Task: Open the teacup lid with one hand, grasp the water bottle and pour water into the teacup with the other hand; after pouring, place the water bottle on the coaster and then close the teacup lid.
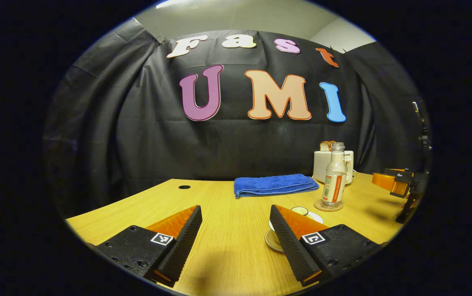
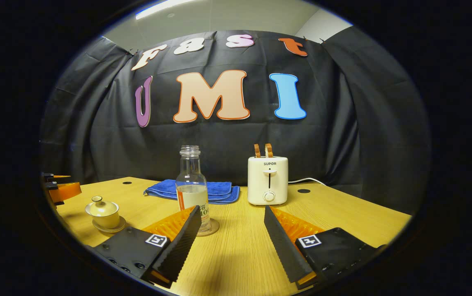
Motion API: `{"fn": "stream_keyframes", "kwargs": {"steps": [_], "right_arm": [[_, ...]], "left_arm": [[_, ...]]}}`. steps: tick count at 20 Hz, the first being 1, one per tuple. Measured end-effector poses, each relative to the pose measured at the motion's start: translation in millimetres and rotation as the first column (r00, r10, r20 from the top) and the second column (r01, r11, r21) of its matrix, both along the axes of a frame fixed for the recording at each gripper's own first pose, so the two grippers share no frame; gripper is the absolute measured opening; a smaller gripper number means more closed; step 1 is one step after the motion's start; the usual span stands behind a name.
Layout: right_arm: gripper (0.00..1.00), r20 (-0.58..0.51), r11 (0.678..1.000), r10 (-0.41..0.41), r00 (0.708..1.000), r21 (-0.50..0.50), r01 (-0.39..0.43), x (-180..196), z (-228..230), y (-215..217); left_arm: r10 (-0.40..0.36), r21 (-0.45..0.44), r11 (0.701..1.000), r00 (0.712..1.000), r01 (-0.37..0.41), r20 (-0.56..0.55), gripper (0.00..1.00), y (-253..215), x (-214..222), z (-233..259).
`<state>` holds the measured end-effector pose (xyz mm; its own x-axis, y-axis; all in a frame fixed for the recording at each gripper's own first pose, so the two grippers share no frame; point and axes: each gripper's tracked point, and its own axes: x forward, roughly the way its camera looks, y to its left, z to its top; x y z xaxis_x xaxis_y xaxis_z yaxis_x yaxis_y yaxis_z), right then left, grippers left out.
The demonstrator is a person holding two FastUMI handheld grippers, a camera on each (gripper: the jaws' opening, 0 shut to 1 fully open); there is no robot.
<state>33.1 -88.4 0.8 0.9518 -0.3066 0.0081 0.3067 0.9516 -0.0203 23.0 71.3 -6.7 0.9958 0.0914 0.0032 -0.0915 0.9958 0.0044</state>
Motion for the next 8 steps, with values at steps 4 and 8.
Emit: {"fn": "stream_keyframes", "kwargs": {"steps": [4, 8], "right_arm": [[0.98, 0.000, 1.000, 0.000, 1.000, 0.000, 0.000, -0.6, -0.1, -0.3], [0.94, 0.000, 1.000, 0.000, 1.000, 0.001, 0.000, -1.0, -0.5, -0.5]], "left_arm": [[0.013, -0.001, 1.000, 1.000, -0.013, 0.000, 0.96, 2.2, -0.4, 0.0], [0.007, -0.001, 1.000, 1.000, -0.007, 0.000, 0.96, 1.1, -0.2, -0.5]]}}
